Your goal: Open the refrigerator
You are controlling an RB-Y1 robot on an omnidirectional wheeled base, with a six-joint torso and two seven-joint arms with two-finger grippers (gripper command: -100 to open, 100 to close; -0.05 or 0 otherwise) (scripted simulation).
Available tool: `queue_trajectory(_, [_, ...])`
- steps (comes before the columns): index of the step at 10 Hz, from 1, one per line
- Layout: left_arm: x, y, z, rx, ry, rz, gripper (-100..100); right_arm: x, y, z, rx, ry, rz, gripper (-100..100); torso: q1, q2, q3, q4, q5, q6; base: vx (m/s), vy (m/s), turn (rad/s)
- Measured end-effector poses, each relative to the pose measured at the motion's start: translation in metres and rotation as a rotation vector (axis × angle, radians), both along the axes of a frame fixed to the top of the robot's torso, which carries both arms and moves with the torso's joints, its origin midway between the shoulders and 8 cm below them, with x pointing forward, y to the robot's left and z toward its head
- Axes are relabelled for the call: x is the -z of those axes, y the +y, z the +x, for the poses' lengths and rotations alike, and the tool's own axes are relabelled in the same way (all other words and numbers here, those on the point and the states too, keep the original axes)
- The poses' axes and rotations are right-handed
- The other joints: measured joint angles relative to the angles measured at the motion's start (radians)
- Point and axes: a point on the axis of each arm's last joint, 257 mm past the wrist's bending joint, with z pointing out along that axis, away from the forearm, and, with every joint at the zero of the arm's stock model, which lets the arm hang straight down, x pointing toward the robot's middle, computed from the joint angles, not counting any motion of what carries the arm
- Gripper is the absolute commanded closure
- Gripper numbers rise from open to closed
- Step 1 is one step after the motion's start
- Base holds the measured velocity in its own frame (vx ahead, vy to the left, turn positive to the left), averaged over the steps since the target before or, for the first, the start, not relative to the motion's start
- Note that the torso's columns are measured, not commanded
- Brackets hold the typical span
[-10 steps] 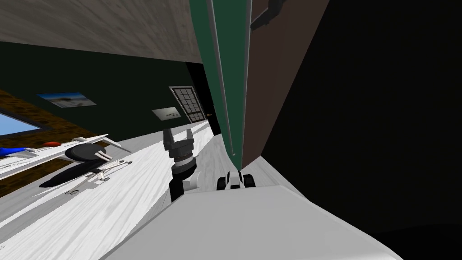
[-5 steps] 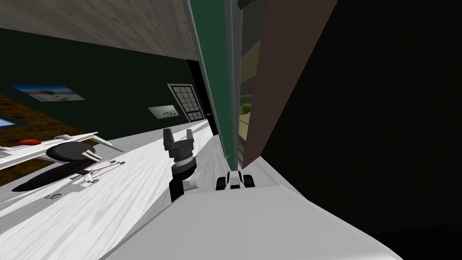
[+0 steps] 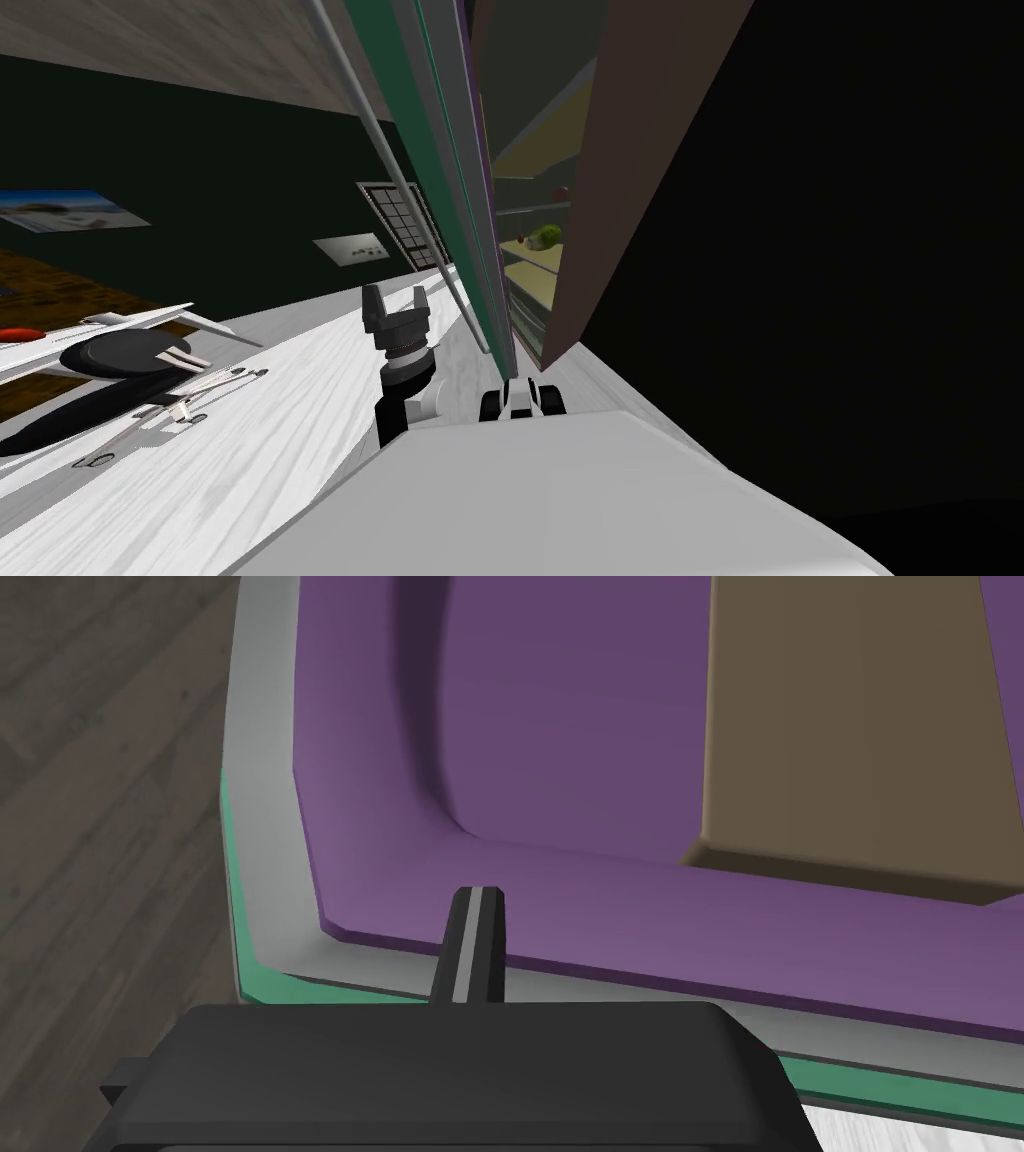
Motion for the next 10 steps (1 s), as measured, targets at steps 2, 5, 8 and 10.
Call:
queue_trajectory(2, [0.000, 0.000, 0.000, 0.000, 0.000, 0.000, 0, -0.002, -0.005, 0.005, 0.018, -0.001, 0.001, 100, -0.006, -0.006, -0.004, -0.002, -0.002, 0.000, -0.012, 0.300, -0.112])
queue_trajectory(5, [0.000, 0.000, 0.000, 0.000, 0.000, 0.000, 0, -0.002, -0.012, 0.013, 0.052, -0.002, -0.001, 100, -0.013, -0.004, -0.003, -0.002, -0.005, 0.000, -0.057, 0.271, -0.115])
queue_trajectory(8, [0.000, 0.000, 0.000, 0.000, 0.000, 0.000, 0, -0.004, -0.021, 0.022, 0.087, -0.004, -0.001, 100, -0.013, -0.004, -0.003, -0.002, -0.005, 0.000, -0.076, 0.252, -0.094])
queue_trajectory(10, [0.000, 0.000, 0.000, 0.000, 0.000, 0.000, 0, -0.006, -0.028, 0.026, 0.111, -0.006, 0.000, 100, -0.011, -0.007, -0.005, -0.003, -0.003, -0.001, -0.057, 0.253, -0.081])
